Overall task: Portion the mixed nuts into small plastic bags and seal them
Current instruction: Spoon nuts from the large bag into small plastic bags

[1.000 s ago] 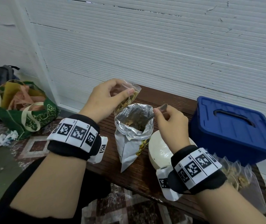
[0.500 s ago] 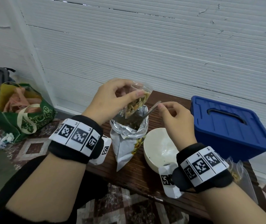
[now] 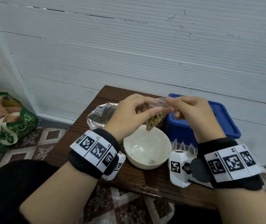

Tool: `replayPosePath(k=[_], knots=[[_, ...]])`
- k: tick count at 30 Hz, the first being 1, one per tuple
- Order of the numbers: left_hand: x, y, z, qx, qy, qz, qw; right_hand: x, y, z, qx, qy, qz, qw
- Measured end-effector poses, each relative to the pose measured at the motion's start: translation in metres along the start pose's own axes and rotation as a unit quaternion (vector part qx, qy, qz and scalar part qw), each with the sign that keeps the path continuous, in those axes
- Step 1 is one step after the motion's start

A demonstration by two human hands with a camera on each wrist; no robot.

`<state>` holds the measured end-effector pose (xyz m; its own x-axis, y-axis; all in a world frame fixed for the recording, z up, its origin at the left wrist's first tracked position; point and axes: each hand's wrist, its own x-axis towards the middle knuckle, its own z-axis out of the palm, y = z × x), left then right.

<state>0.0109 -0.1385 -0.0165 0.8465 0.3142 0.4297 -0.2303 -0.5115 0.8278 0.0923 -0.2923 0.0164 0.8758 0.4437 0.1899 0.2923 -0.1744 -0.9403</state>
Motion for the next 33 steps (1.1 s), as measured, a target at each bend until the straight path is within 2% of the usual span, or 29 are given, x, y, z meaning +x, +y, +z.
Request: replayPosePath(k=[5, 9, 15, 21, 27, 33], knots=[[-0.012, 0.003, 0.040, -0.038, -0.047, -0.025, 0.998, -0.009, 0.016, -0.033, -0.100, 0.008, 0.006, 0.995], [-0.022, -0.002, 0.062, -0.053, -0.100, -0.076, 0.991, -0.016, 0.033, -0.055, -0.167, 0.005, 0.030, 0.986], [-0.031, -0.024, 0.082, -0.005, -0.126, -0.146, 0.981, -0.031, 0.049, -0.080, -0.217, 0.025, 0.081, 0.972], [-0.039, -0.035, 0.096, 0.039, -0.146, -0.188, 0.971, -0.042, 0.057, -0.103, -0.271, 0.055, 0.108, 0.955], [-0.044, -0.043, 0.101, 0.088, -0.157, -0.212, 0.960, -0.046, 0.072, -0.110, -0.368, 0.010, 0.158, 0.916], [-0.048, -0.049, 0.100, 0.093, -0.147, -0.235, 0.956, -0.045, 0.101, -0.100, -0.382, -0.051, 0.215, 0.897]])
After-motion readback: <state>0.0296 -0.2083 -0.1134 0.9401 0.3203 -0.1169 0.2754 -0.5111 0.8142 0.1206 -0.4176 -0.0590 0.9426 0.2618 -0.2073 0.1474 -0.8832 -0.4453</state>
